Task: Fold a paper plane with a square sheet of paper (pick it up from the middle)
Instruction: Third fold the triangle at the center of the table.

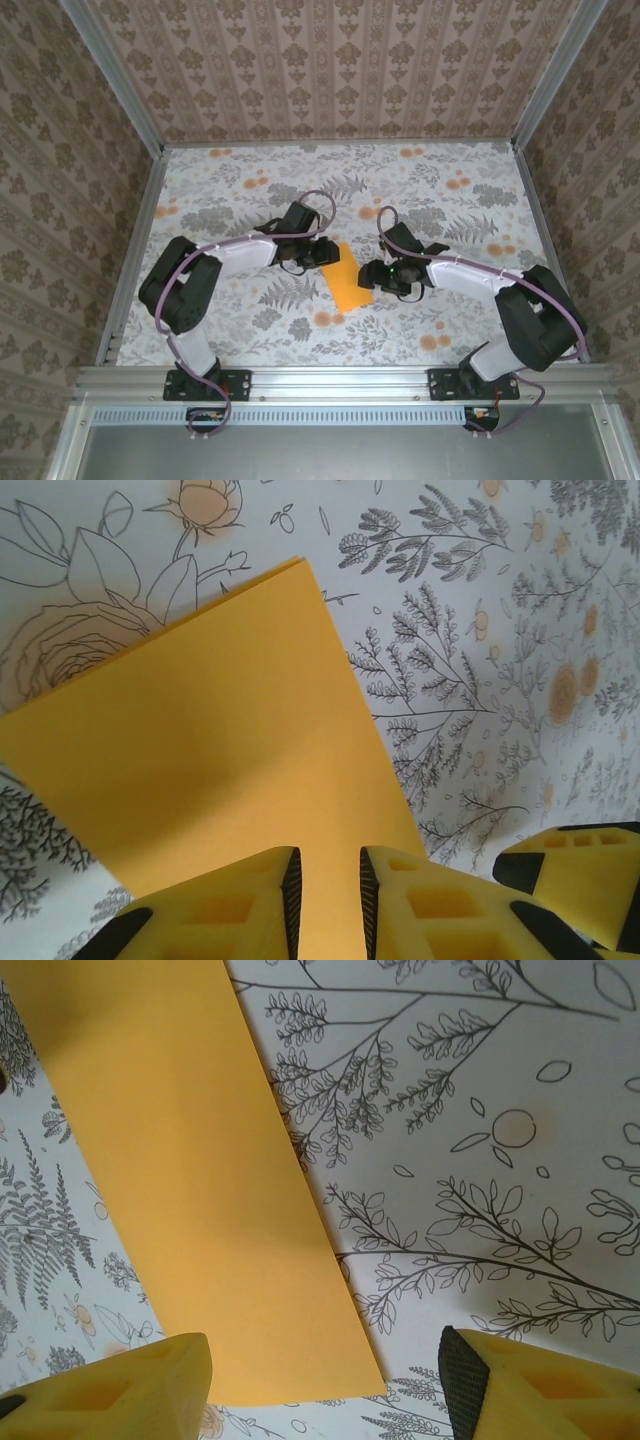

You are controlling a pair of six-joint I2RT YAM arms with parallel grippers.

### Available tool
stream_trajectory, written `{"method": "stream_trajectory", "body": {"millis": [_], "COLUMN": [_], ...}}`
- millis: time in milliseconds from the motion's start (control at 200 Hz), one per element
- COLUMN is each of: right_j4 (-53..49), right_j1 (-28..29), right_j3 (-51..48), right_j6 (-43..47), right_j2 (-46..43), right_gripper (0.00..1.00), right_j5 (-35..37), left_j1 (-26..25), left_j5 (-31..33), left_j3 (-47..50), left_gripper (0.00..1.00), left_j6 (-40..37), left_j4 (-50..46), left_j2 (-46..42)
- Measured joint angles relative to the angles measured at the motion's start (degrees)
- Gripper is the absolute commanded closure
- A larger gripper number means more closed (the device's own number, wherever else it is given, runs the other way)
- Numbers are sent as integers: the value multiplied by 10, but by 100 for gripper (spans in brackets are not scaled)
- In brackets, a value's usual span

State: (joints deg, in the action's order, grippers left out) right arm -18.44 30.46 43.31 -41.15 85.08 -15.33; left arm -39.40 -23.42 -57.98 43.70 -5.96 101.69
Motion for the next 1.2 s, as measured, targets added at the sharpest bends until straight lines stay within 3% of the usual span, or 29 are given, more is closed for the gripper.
{"method": "stream_trajectory", "body": {"millis": [375, 890, 1085, 1200], "right_j4": [30, 56, 93, 104], "right_j1": [-12, -23, -24, -25], "right_j3": [-8, -27, -56, -67], "right_j6": [7, 24, 1, -19], "right_j2": [32, 44, 31, 21], "right_gripper": [44, 46, 55, 65], "right_j5": [-67, -123, -139, -141], "left_j1": [0, 0, 0, 0], "left_j5": [17, 33, 33, 33], "left_j3": [-8, -18, -18, -18], "left_gripper": [75, 76, 76, 77], "left_j6": [3, 3, 3, 3], "left_j4": [-27, -43, -43, -44], "left_j2": [44, 48, 48, 48]}}
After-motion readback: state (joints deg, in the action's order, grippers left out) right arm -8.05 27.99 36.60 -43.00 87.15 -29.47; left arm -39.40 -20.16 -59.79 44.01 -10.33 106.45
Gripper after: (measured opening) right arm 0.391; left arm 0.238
